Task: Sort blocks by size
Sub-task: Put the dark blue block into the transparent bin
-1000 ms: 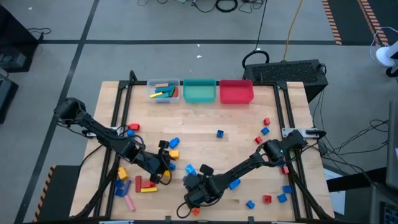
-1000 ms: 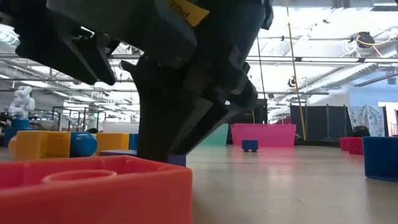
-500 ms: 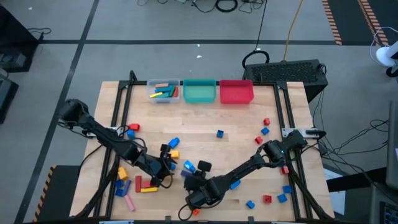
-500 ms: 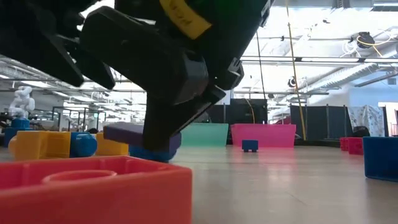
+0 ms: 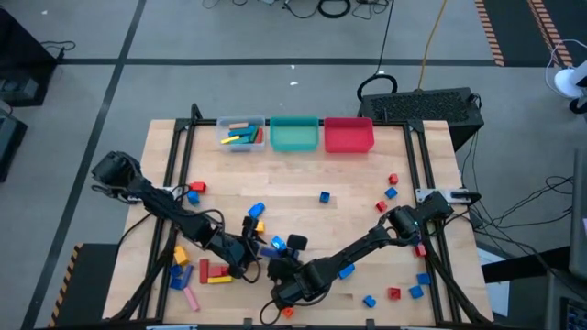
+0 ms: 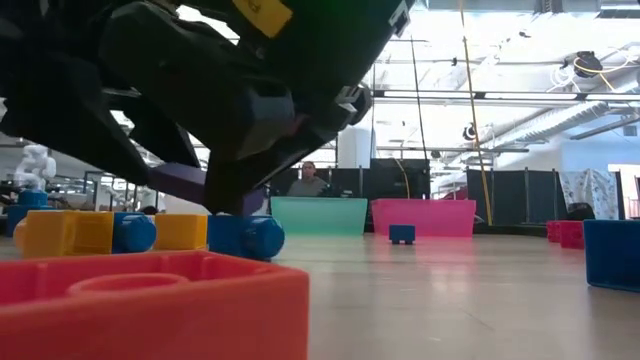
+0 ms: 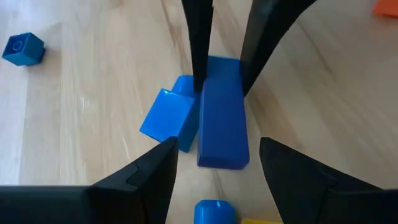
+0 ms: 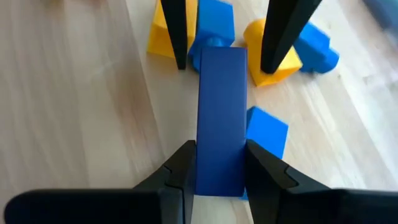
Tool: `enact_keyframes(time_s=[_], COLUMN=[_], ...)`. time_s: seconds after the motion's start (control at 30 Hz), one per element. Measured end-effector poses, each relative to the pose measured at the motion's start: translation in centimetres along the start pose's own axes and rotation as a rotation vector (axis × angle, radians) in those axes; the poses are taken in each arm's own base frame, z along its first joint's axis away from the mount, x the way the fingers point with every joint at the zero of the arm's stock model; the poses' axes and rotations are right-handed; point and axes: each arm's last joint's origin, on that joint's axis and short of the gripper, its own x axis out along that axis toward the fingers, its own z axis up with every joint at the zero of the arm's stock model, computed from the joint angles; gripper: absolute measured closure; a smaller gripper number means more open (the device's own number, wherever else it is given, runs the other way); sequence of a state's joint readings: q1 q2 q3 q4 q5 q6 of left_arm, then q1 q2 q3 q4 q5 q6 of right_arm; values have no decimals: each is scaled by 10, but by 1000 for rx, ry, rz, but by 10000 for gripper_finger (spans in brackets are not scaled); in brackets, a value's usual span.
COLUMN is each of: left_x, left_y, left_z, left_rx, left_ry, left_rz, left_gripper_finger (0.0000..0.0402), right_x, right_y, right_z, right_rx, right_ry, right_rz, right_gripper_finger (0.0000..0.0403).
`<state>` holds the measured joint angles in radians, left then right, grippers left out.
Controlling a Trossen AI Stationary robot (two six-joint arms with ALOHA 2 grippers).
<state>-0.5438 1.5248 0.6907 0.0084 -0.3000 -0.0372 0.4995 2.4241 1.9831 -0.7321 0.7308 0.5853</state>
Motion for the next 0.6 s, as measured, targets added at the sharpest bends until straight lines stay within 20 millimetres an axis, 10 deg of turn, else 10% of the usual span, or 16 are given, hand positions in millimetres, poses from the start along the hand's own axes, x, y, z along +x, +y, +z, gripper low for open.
enact_keyframes(time_s=[0.6], left_x=[1], left_y=[-1], left_z=[2], left_rx=[-12], left_ry=[-22], left_rz=[-12], left_gripper_finger=[272], right_x=[0], right_y=[2], right_z=[6], right_rx=[-3], right_ry=[-59], right_rz=[4], right_gripper_finger=[312])
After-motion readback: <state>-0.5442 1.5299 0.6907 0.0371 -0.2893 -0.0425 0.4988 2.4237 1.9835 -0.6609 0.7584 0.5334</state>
